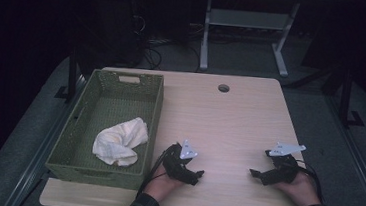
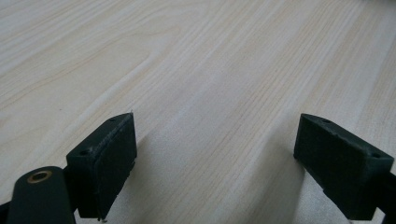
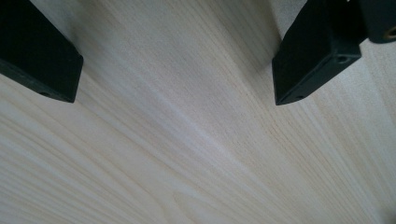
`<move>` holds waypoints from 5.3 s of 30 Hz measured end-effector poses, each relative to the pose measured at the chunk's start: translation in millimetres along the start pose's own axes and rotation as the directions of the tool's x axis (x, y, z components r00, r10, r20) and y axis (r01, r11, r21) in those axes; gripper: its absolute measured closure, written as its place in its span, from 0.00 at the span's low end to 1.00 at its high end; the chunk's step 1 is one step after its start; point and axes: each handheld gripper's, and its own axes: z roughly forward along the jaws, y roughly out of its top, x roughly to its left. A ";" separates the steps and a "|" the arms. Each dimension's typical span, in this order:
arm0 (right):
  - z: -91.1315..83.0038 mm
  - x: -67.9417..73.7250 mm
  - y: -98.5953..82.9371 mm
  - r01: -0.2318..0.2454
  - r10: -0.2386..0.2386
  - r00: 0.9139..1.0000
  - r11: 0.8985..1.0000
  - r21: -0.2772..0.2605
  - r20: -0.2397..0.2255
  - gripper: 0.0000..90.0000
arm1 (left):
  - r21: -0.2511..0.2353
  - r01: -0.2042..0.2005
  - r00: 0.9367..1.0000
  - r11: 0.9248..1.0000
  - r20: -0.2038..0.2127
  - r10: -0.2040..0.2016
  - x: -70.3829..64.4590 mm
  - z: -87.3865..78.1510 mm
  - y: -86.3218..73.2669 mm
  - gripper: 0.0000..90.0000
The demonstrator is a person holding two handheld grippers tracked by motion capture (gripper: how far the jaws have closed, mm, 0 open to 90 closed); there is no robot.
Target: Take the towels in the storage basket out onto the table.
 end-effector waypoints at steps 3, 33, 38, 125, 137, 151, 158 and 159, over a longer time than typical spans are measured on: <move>0.1 0.2 0.1 -0.003 0.003 1.000 1.000 -0.001 0.000 0.02 | 0.001 0.000 1.000 1.000 0.001 0.000 0.0 0.2 0.4 0.14; -0.1 0.2 0.0 -0.003 0.003 1.000 1.000 0.001 0.001 0.02 | 0.069 0.038 0.999 0.997 -0.017 -0.037 2.7 -14.1 24.8 0.15; 0.0 0.4 0.0 -0.004 0.004 1.000 1.000 -0.001 0.001 0.02 | 0.057 0.038 0.999 0.998 -0.029 -0.037 2.4 -21.4 32.8 0.15; -0.9 0.7 -1.0 -0.003 0.003 1.000 1.000 0.000 0.004 0.02 | -0.016 0.128 0.991 0.992 -0.040 -0.128 88.0 -123.3 53.1 0.15; -0.9 0.7 -1.0 -0.003 0.003 1.000 1.000 0.000 0.004 0.02 | -0.054 0.178 0.979 0.983 -0.091 -0.182 109.1 -143.6 36.4 0.15; -0.9 0.6 -1.0 -0.002 0.002 1.000 1.000 0.000 0.004 0.02 | -0.066 0.215 0.955 0.974 -0.193 -0.224 135.0 -164.2 8.9 0.15; -0.9 0.6 -1.0 -0.002 0.002 1.000 1.000 0.000 0.004 0.02 | -0.034 0.226 0.939 0.974 -0.258 -0.227 146.9 -166.6 -5.5 0.15; -0.9 0.6 -1.0 -0.002 0.002 1.000 1.000 0.000 0.004 0.02 | -0.028 0.230 0.936 0.973 -0.266 -0.229 148.6 -166.5 -7.9 0.15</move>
